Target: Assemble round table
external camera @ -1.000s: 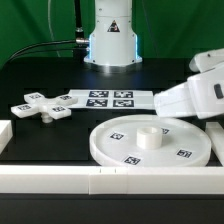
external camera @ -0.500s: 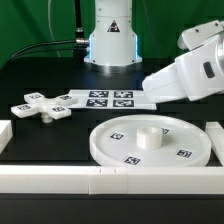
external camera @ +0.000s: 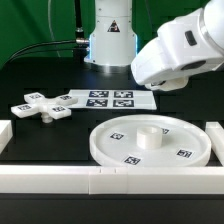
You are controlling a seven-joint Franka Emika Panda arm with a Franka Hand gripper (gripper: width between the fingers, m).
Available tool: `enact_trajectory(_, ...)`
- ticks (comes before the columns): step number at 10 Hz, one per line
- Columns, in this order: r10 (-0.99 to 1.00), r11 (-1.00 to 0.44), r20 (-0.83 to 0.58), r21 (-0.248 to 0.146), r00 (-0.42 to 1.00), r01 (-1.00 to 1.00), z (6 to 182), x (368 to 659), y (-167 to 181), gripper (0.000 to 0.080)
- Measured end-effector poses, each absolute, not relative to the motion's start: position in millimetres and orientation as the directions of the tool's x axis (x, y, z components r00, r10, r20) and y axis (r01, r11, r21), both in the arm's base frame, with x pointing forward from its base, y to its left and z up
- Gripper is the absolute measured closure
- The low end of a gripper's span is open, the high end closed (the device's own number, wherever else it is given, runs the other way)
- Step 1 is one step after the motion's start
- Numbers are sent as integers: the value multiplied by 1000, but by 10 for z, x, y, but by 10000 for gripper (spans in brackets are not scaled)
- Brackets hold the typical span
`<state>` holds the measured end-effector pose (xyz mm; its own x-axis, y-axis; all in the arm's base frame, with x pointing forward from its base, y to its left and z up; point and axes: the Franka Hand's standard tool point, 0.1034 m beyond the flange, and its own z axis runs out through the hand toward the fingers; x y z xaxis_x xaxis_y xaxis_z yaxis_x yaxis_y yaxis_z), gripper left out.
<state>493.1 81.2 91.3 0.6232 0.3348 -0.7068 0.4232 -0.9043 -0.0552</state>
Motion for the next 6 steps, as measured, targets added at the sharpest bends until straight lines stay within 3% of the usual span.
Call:
enact_trajectory(5,398,-901,-429,-15,811,434,932,5122,793,390)
enact_trajectory(6,361,-923,-404,-27,841,383,976,5097,765,390)
